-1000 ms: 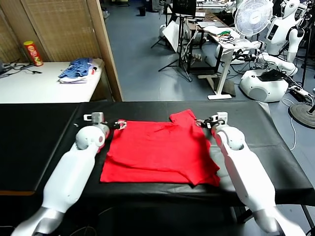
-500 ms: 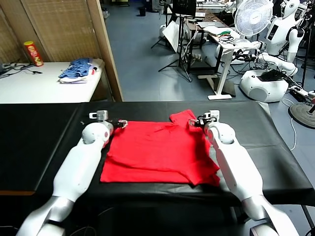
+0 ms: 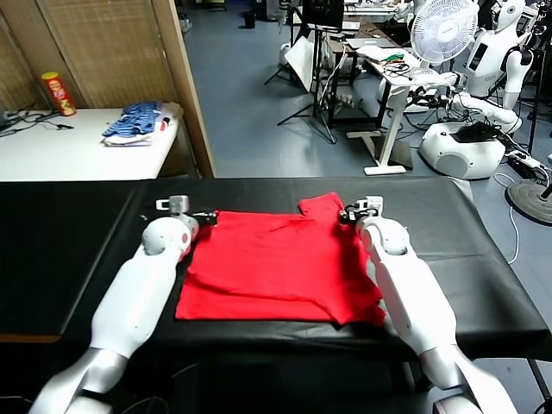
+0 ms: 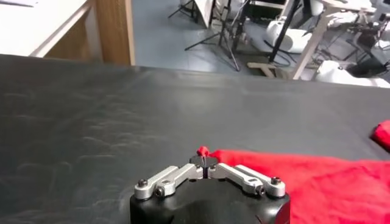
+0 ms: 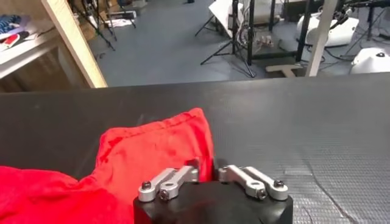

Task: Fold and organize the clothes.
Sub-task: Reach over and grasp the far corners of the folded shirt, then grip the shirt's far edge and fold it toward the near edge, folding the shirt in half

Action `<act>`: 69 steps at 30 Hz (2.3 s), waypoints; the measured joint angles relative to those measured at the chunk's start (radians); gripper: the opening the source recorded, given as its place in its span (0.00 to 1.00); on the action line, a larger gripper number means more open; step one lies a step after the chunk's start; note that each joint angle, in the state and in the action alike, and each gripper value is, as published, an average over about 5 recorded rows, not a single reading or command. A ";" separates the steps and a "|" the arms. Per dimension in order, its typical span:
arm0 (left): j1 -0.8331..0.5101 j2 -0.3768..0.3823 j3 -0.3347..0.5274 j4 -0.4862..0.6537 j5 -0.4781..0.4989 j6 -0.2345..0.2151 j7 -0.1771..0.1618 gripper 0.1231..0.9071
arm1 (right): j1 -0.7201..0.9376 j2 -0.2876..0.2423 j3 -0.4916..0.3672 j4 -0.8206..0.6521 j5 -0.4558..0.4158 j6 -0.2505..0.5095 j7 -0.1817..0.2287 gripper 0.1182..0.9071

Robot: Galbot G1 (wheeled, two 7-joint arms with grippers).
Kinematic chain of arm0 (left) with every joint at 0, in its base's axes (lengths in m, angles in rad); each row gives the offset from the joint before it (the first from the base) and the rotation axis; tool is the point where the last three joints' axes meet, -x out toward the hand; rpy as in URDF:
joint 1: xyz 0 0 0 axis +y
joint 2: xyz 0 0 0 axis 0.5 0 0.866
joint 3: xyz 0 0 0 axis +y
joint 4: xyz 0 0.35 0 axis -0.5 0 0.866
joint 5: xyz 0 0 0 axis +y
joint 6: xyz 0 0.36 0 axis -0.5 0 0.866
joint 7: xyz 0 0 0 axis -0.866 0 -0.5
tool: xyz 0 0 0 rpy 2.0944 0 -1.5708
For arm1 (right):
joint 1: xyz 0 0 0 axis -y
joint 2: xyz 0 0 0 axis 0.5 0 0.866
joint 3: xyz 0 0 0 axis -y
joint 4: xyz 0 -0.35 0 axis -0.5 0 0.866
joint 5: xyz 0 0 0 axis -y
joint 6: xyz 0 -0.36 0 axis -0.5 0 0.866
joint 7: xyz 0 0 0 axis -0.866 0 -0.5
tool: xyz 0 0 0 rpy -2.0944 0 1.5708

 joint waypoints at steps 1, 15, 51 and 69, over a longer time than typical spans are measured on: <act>0.006 0.005 -0.002 -0.012 -0.001 0.001 -0.003 0.01 | -0.012 -0.009 0.003 0.021 0.016 0.001 -0.004 0.01; 0.168 0.121 -0.052 -0.316 -0.071 0.029 -0.043 0.01 | -0.280 -0.166 0.064 0.431 0.156 -0.100 0.116 0.01; 0.640 0.247 -0.158 -0.738 0.098 0.046 -0.138 0.01 | -0.606 -0.272 0.110 0.777 0.096 -0.292 0.210 0.01; 0.766 0.237 -0.179 -0.879 0.106 0.046 -0.198 0.01 | -0.645 -0.271 0.139 0.800 0.087 -0.292 0.194 0.09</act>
